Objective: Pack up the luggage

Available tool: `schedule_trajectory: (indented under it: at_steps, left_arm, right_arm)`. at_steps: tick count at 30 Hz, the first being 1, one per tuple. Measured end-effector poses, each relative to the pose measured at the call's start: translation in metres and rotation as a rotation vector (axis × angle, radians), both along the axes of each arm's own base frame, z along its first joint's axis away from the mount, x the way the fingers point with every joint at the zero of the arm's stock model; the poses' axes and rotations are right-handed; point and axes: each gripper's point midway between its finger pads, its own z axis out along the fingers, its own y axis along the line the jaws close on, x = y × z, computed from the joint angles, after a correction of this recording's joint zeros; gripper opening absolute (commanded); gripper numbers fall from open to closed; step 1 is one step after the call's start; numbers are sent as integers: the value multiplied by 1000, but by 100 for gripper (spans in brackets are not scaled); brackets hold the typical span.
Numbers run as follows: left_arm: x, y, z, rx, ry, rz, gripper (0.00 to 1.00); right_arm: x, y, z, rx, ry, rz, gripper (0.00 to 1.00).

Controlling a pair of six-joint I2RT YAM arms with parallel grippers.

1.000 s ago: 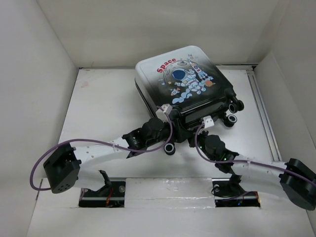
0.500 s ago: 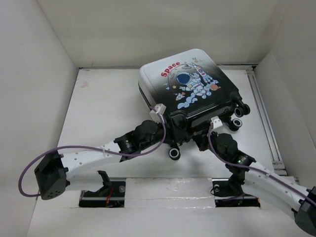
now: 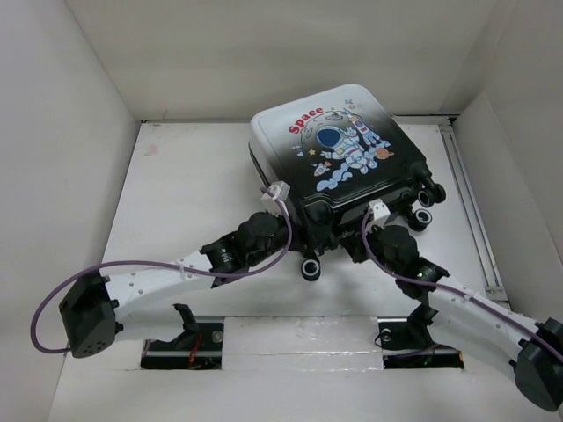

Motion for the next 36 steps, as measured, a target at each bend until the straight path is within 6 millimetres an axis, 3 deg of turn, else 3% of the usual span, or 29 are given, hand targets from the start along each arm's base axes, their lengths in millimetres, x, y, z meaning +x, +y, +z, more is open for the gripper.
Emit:
schedule_trajectory:
  at_steps: [3, 9, 11, 14, 16, 19, 20, 21, 27, 31, 34, 36]
  left_arm:
    - [2, 0, 7, -15, -10, 1, 93]
    - [15, 5, 3, 26, -20, 52, 94]
    - [22, 7, 2, 46, -20, 75, 90]
    - [30, 6, -2, 68, -20, 95, 80]
    - [33, 5, -4, 70, -21, 105, 59]
    - [36, 3, -11, 65, -9, 111, 41]
    - [38, 2, -11, 51, -4, 122, 11]
    - [39, 1, -9, 25, 13, 132, 0]
    - [59, 13, 0, -170, 107, 253, 0]
    - [56, 28, -1, -175, 66, 208, 0]
    - [55, 42, 0, -157, 28, 211, 0]
    - [55, 46, 1, -147, 9, 212, 0]
  right_arm:
    - [1, 7, -8, -22, 16, 27, 0]
    - [10, 32, -8, -54, 17, 80, 0]
    - [14, 35, -8, -69, 8, 72, 0]
    - [16, 33, -3, -70, -18, 48, 0]
    - [14, 28, 2, -62, -39, 33, 0]
    - [15, 20, 0, -76, -46, 6, 0]
    - [16, 19, 0, -81, -49, -2, 0]
    - [17, 17, 0, -84, -50, -10, 0]
    - [24, 8, -1, -80, -42, -61, 0]
    - [16, -3, 5, -28, -16, -53, 0]
    - [19, -32, 11, -6, -10, -132, 0]
    - [18, -38, 11, 10, 5, -136, 0]
